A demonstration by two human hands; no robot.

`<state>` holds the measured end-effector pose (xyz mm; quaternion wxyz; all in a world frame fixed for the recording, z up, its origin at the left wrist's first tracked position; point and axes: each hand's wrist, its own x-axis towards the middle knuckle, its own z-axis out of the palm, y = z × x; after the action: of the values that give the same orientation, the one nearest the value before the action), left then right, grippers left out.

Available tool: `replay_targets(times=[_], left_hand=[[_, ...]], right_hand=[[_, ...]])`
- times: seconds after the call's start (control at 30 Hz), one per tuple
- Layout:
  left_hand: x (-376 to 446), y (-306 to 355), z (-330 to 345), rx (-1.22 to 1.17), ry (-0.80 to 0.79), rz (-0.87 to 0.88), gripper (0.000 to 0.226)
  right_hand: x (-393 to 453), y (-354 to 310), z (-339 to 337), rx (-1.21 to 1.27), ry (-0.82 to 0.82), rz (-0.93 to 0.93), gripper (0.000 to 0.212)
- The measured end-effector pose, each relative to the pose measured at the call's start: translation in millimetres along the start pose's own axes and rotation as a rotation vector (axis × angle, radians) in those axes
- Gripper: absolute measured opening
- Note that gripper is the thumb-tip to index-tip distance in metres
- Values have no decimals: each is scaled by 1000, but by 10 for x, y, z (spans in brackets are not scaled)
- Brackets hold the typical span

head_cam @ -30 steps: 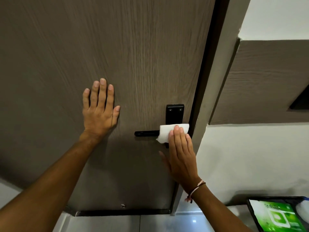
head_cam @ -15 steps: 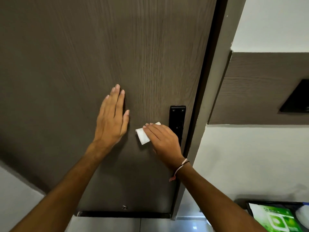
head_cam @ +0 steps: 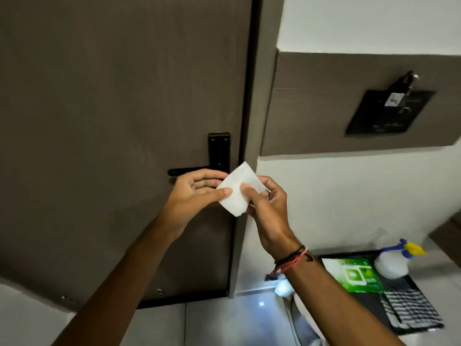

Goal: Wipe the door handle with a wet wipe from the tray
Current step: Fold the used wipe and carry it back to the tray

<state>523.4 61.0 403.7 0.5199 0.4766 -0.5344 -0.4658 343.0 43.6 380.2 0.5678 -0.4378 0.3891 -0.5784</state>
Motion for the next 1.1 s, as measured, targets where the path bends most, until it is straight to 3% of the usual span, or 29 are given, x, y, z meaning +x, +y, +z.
replay_targets(times=[0.17, 0.33, 0.53, 0.8, 1.0, 1.1], left_hand=[[54, -84, 829, -9, -59, -154, 26], [175, -177, 1853, 29, -148, -299, 27], [289, -797, 3194, -46, -37, -456, 31], [66, -2466, 4361, -152, 72, -907, 40], [-39, -3635, 4974, 80, 221, -988, 37], [-84, -3935, 5113, 210, 224, -1010, 25]], right_hand=[[-121, -102, -968, 19, -25, 164, 50], [-45, -336, -2065, -24, -51, 197, 28], [53, -293, -3533, -172, 1, 380, 18], [-145, 930, -5055, -304, 214, 739, 6], [-239, 1909, -5748, -589, 229, 909, 23], [-277, 2145, -5913, -655, 243, 960, 3]])
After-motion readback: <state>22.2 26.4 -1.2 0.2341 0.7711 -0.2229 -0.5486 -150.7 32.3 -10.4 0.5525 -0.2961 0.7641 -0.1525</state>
